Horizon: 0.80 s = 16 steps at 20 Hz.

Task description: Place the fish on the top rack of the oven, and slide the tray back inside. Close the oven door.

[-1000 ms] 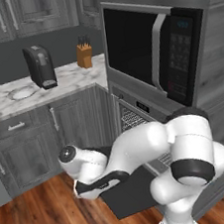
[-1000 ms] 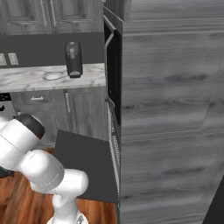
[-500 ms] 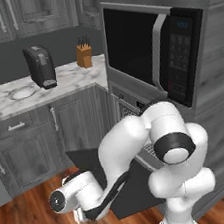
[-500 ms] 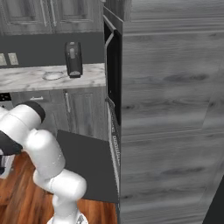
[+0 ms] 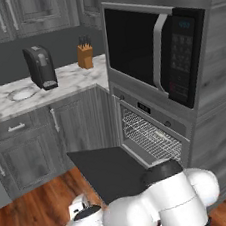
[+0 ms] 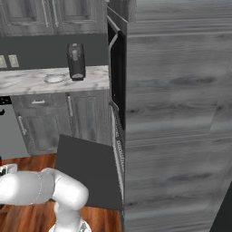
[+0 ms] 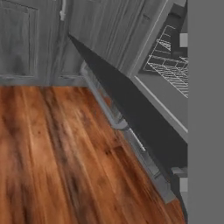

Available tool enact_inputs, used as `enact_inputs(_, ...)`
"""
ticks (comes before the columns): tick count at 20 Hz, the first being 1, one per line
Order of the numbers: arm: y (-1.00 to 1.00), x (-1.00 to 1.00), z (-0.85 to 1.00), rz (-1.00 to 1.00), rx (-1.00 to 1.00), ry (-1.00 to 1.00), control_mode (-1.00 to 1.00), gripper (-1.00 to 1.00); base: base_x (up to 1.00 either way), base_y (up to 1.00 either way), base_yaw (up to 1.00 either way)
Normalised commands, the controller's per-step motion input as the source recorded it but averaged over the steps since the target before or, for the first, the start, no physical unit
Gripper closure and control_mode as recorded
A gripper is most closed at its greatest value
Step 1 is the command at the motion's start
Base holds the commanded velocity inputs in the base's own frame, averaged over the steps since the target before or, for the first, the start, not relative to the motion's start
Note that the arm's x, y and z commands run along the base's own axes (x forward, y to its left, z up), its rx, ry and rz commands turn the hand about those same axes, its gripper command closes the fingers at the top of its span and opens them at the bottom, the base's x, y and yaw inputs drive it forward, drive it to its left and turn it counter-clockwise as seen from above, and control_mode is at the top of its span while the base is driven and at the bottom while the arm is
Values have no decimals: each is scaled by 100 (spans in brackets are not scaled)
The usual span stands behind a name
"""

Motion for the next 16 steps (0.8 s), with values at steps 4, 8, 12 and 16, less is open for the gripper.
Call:
enact_inputs(4, 53, 0, -6, 0, -26, 9, -100, -100, 0, 0, 0)
enact_inputs(8, 59, 0, -22, 0, -32, 8, -100, -100, 0, 0, 0)
enact_inputs(12, 47, 0, -47, 0, -33, 0, -100, -100, 0, 0, 0)
enact_inputs(16, 16, 6, -26, 0, -20, 0, -100, -100, 0, 0, 0)
